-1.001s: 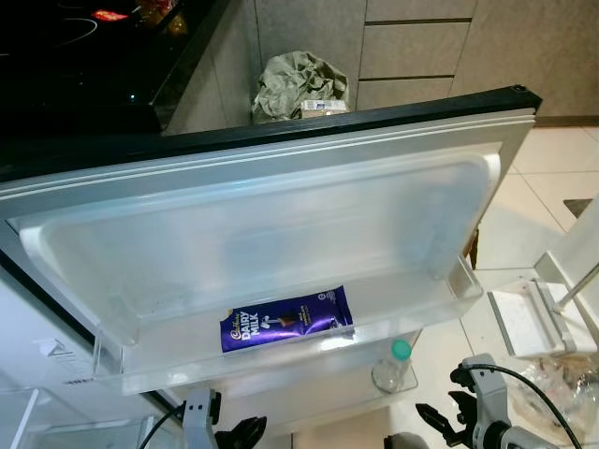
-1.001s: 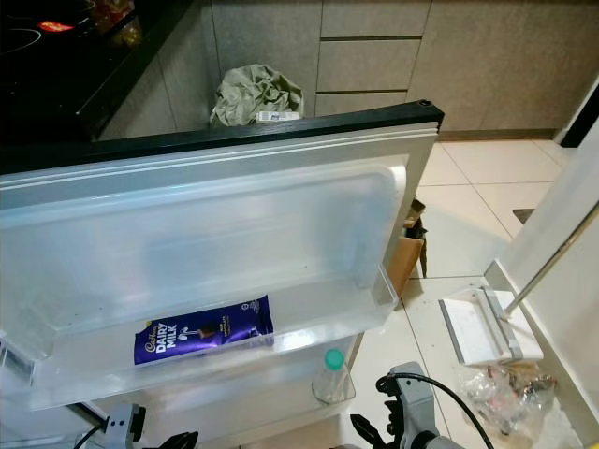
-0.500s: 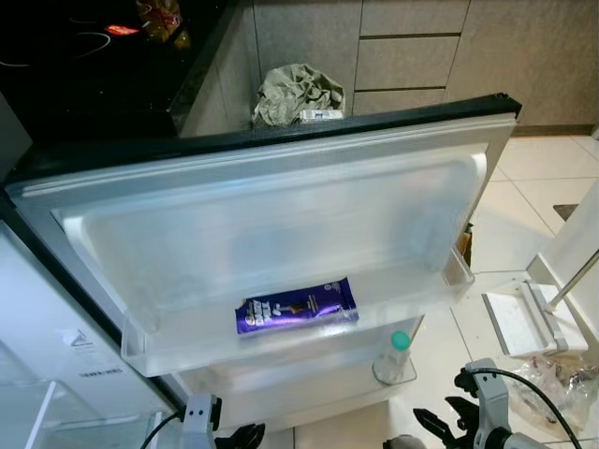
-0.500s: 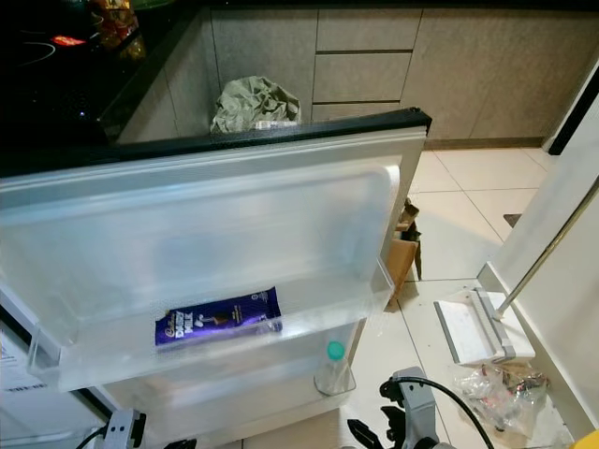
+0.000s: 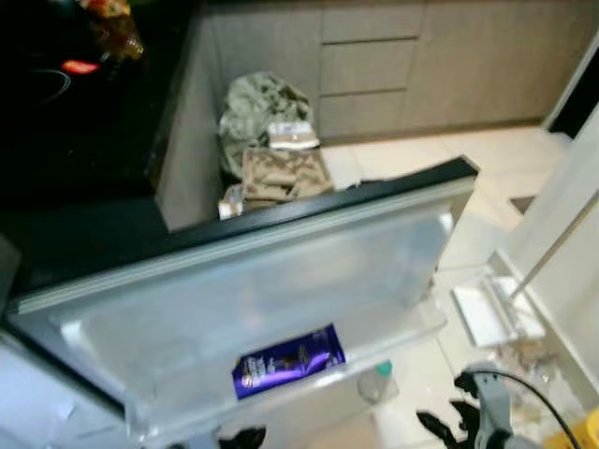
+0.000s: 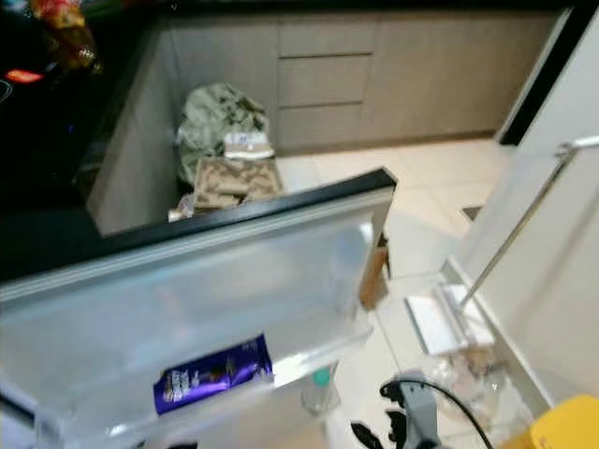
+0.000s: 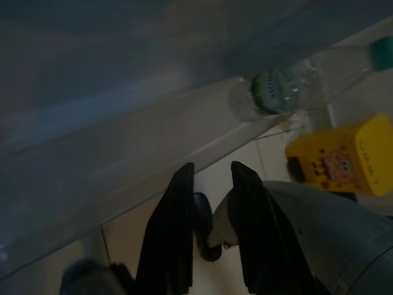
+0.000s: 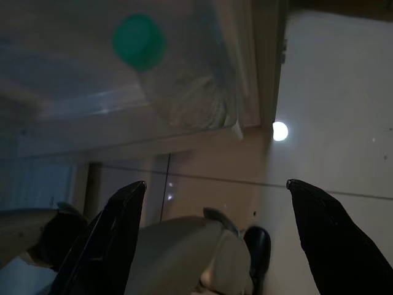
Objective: Restocking fridge
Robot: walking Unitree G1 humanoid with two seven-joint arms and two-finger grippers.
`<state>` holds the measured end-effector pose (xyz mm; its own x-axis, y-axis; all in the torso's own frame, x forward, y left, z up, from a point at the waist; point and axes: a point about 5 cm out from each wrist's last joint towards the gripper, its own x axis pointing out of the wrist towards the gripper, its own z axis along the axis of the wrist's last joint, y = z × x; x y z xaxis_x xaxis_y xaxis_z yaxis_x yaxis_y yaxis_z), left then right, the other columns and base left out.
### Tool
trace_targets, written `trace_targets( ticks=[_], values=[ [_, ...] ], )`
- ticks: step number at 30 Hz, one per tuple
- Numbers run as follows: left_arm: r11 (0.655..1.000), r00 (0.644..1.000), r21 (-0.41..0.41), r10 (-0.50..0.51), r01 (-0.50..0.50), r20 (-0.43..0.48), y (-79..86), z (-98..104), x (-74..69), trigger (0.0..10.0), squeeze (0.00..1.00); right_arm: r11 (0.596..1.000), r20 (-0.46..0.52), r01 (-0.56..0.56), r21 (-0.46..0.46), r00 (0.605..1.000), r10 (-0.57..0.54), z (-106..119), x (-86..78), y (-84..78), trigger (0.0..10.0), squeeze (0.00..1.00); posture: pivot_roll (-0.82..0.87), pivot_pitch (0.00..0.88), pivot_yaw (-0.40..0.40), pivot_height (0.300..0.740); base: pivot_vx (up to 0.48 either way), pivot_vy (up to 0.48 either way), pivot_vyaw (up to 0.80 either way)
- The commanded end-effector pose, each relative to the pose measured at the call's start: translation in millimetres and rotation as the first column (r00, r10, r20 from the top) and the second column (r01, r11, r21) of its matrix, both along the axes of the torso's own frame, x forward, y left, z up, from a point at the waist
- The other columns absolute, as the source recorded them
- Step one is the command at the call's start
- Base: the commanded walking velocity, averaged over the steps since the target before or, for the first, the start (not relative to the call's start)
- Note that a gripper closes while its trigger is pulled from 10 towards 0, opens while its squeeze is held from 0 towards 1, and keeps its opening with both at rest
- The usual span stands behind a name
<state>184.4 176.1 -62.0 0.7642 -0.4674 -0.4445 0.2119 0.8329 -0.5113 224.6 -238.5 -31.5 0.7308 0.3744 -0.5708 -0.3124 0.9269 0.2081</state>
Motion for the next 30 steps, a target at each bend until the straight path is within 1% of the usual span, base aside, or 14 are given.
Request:
trace_targets(
  ticks=[1, 7, 8, 12, 14, 20, 25, 28, 29, 30],
  values=[
    [1.0, 0.998, 0.016, 0.01, -0.009, -0.055, 5.9, -8, -16.0, 10.0, 0.0, 1.0, -0.035, 0.007, 0.011, 0.999, -0.007, -6, -7.7, 1.5, 10.0, 0.0, -0.05, 0.108, -0.001, 0.686, 0.0, 0.0, 0.0],
    [1.0, 0.998, 0.018, 0.001, 0.0, -0.065, 5.6, -9, -17.5, 10.0, 0.0, 1.0, -0.023, -0.002, 0.03, 1.0, 0.003, -5, -6.8, 3.3, 10.0, 0.0, -0.05, 0.108, -0.001, 0.686, 0.0, 0.0, 0.0],
    [1.0, 0.998, 0.02, 0.002, 0.0, -0.07, 5.7, -9, -17.8, 10.0, 0.0, 0.999, -0.014, -0.009, 0.051, 1.0, 0.01, -4, -6.6, 2.8, 10.0, 0.0, -0.05, 0.108, -0.001, 0.691, 0.0, 0.0, 0.0],
    [1.0, 0.998, 0.024, 0.001, 0.001, -0.063, 5.7, -9, -17.7, 10.0, 0.0, 0.997, -0.004, -0.013, 0.074, 1.0, 0.014, -2, -6.5, 1.9, 10.0, 0.0, -0.05, 0.108, -0.001, 0.701, 0.0, 0.0, 0.0],
    [1.0, 0.998, 0.029, -0.003, 0.005, -0.063, 5.2, -9, -18.1, 10.0, 0.0, 0.996, -0.005, -0.014, 0.083, 1.0, 0.015, -2, -7.3, 1.6, 10.0, 0.0, -0.05, 0.105, -0.001, 0.716, 0.0, 0.0, 0.0],
    [0.999, 0.998, 0.031, -0.011, 0.013, -0.064, 4.8, -10, -19.4, 10.0, 0.0, 0.996, -0.009, -0.013, 0.085, 1.0, 0.014, -4, -9.0, 2.0, 10.0, 0.0, -0.06, 0.103, 0.002, 0.74, 0.0, 0.0, 0.0],
    [0.999, 0.997, 0.036, -0.031, 0.033, -0.066, 4.2, -10, -20.6, 10.0, 0.0, 0.996, -0.016, -0.013, 0.091, 1.0, 0.015, -5, -11.0, 2.6, 10.0, 0.0, -0.06, 0.101, 0.004, 0.74, 0.0, 0.0, 0.0],
    [0.999, 0.996, 0.041, -0.026, 0.03, -0.081, 4.5, -12, -21.8, 10.0, 0.0, 0.996, -0.025, 0.004, 0.093, 1.0, -0.002, -7, -12.3, 3.0, 10.0, 0.0, -0.06, 0.097, 0.004, 0.74, 0.0, 0.0, 0.0],
    [0.998, 0.995, 0.051, -0.029, 0.034, -0.09, 4.3, -13, -23.1, 10.0, 0.0, 0.997, -0.043, 0.021, 0.078, 0.999, -0.018, -9, -13.5, 2.6, 10.0, 0.0, -0.06, 0.097, 0.004, 0.74, 0.0, 0.0, 0.0],
    [0.997, 0.991, 0.07, -0.022, 0.031, -0.129, 4.7, -16, -27.5, 10.0, 0.0, 0.998, -0.08, 0.031, 0.051, 0.996, -0.027, -14, -18.1, 3.0, 10.0, 0.0, -0.06, 0.094, 0.004, 0.74, 0.0, 0.0, 0.0]
  ],
)
